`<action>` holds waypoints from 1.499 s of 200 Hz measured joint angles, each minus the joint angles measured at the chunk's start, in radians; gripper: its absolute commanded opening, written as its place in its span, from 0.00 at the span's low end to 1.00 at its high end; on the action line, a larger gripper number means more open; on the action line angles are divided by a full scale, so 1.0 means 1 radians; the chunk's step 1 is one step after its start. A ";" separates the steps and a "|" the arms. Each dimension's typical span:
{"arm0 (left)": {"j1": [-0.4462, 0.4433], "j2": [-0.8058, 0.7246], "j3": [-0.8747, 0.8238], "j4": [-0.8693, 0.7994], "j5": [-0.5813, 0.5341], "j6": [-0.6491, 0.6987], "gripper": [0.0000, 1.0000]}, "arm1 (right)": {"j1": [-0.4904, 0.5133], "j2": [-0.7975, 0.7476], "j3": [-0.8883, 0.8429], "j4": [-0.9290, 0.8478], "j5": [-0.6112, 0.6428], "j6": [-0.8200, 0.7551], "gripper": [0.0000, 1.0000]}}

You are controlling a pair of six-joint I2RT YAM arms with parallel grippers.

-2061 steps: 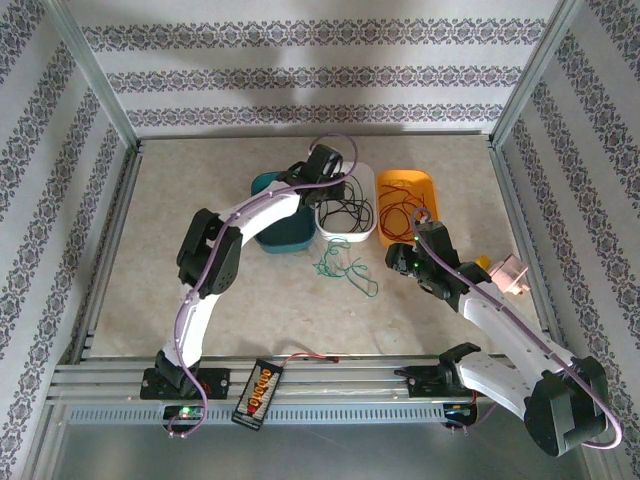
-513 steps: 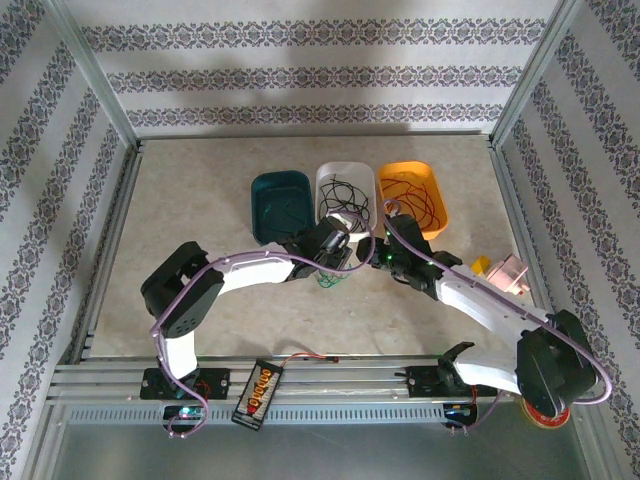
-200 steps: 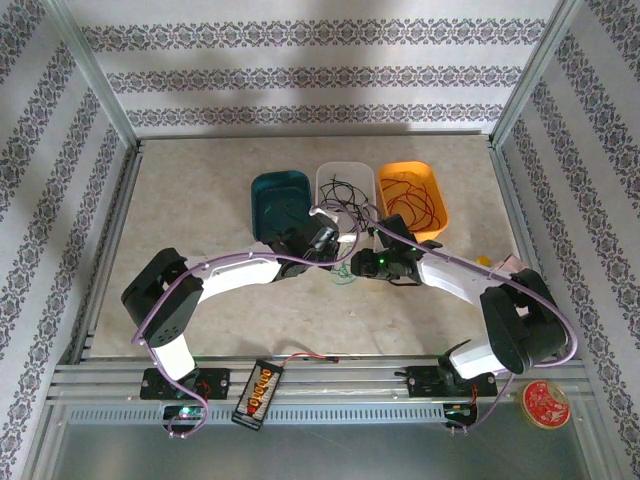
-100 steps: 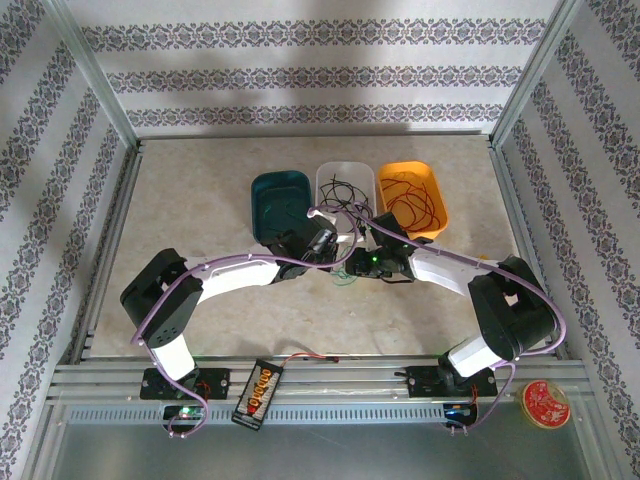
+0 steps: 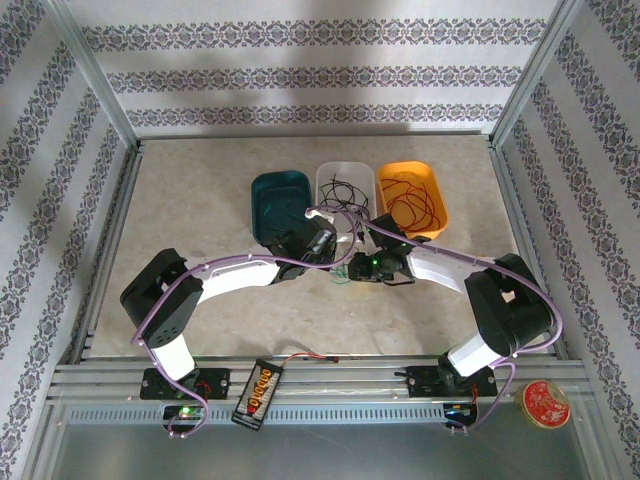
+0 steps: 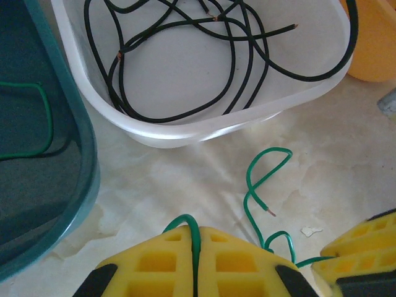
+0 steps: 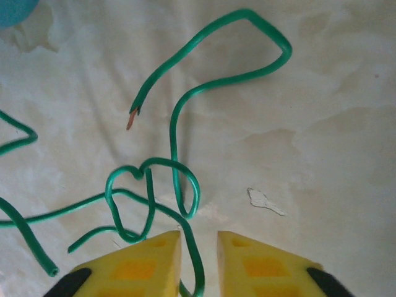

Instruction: Untangle the cables

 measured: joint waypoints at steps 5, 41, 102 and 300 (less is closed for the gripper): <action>0.000 0.000 0.000 0.000 -0.003 0.000 0.00 | 0.000 0.000 0.000 0.000 -0.002 0.000 0.11; 0.000 -0.003 0.000 -0.007 -0.051 -0.014 0.00 | -0.003 -0.012 0.000 -0.001 0.017 0.008 0.06; 0.006 -0.102 -0.029 -0.092 -0.216 -0.094 0.00 | -0.140 -0.176 -0.095 -0.002 0.142 0.109 0.04; 0.129 -0.375 -0.203 0.047 0.240 0.029 0.00 | -0.296 -0.233 -0.198 0.042 0.034 0.211 0.49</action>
